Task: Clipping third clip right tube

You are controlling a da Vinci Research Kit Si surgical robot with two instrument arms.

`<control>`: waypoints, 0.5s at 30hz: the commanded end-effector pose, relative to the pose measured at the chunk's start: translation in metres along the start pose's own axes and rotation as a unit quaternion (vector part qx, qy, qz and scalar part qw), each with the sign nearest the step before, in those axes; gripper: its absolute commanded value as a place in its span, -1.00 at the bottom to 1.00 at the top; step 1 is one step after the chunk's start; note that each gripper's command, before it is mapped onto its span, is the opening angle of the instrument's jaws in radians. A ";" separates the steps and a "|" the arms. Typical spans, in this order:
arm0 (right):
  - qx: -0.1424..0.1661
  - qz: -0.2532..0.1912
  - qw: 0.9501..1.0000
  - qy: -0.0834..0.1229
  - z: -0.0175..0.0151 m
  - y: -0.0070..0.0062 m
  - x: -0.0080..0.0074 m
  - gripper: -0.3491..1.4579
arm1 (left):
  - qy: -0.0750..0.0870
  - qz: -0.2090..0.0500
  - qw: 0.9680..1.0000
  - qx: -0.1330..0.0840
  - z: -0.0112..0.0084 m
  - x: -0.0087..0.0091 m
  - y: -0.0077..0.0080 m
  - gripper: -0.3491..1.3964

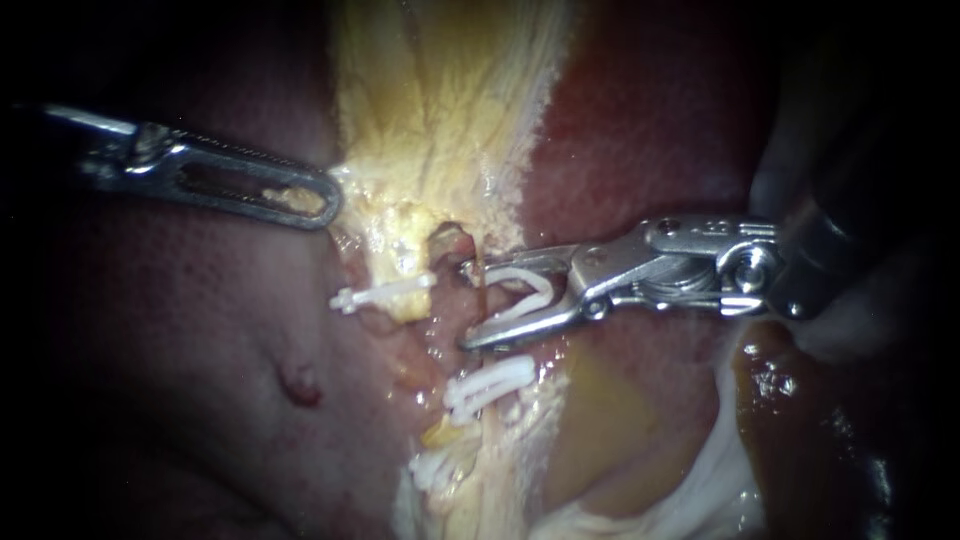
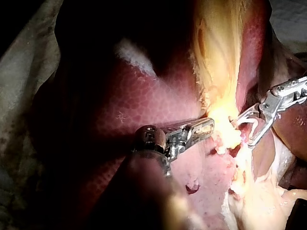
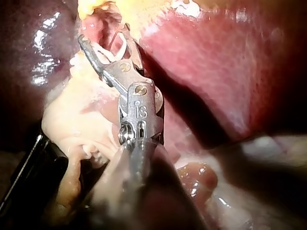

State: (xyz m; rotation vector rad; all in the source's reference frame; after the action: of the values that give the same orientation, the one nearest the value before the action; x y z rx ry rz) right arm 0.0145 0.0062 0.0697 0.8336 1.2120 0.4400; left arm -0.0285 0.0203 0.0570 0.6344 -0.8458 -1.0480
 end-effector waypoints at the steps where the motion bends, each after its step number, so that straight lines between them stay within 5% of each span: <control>1: 0.003 0.003 1.000 0.004 0.0000 0.0000 0.0000 -0.06 | 0.000 0.000 1.000 0.000 0.0000 0.0000 0.0000 -1.00; 9: 0.035 0.029 0.998 0.038 0.0002 -0.0003 0.0004 -0.06 | 0.000 0.000 1.000 0.000 0.0000 0.0000 0.0000 -1.00; 15: 0.045 0.034 0.998 0.041 0.0004 -0.0004 0.0006 -0.06 | 0.000 0.000 1.000 0.000 0.0000 0.0000 0.0001 -1.00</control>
State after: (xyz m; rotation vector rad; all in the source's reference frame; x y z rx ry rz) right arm 0.0151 0.0062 0.0690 0.9485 1.2937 0.4869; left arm -0.0285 0.0203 0.0571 0.6340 -0.8454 -1.0475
